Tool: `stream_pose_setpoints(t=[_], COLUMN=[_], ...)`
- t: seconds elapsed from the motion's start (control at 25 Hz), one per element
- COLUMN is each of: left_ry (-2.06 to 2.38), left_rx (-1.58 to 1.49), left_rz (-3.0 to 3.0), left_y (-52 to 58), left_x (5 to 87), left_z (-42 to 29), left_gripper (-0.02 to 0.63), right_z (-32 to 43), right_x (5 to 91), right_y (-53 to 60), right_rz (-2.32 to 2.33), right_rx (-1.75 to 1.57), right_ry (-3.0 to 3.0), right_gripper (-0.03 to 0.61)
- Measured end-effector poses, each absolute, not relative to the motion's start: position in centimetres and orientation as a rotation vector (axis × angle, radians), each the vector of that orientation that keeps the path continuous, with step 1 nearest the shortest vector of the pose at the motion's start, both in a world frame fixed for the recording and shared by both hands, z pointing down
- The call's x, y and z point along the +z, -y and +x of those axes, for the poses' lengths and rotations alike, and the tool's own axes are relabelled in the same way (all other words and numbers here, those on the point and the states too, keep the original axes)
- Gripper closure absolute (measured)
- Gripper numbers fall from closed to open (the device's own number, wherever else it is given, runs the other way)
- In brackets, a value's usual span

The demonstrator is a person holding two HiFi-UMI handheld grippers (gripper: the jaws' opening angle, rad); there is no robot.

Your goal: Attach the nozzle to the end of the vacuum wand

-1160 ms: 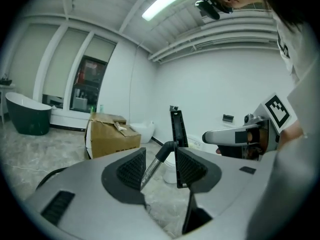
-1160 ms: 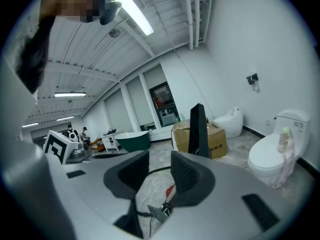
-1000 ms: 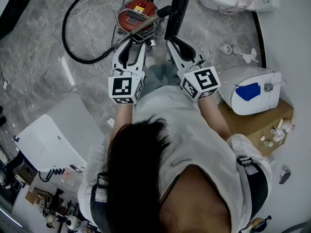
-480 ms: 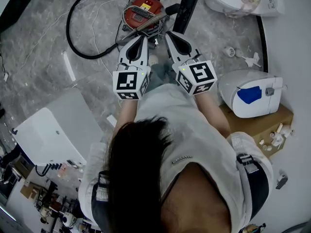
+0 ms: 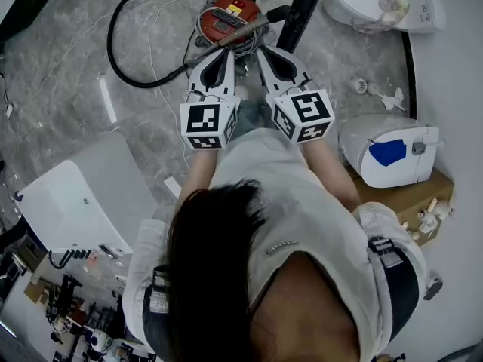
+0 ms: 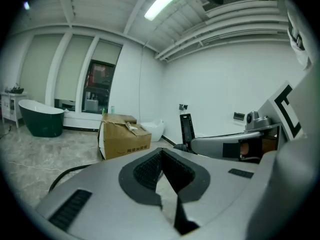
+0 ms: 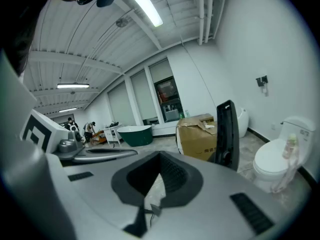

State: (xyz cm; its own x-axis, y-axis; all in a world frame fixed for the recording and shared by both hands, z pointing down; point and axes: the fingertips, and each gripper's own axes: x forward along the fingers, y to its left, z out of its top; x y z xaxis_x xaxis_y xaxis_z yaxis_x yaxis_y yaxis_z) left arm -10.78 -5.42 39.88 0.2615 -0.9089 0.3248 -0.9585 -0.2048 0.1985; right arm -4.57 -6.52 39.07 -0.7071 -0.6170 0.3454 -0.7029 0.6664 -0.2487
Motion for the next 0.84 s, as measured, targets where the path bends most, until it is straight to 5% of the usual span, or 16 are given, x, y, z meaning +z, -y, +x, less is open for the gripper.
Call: stream_pose_setpoints(t=[0.84], left_ry=[1.712], left_rx=[0.248], left_rz=[2.172], left_y=[5.3], left_x=[41.0], left_z=[-12.4], left_gripper=[0.614], right_z=[-6.9], right_x=[40.2], right_y=[6.1], right_rz=[1.018], right_rx=[0.508], right_ry=[2.605], right_gripper=[0.563])
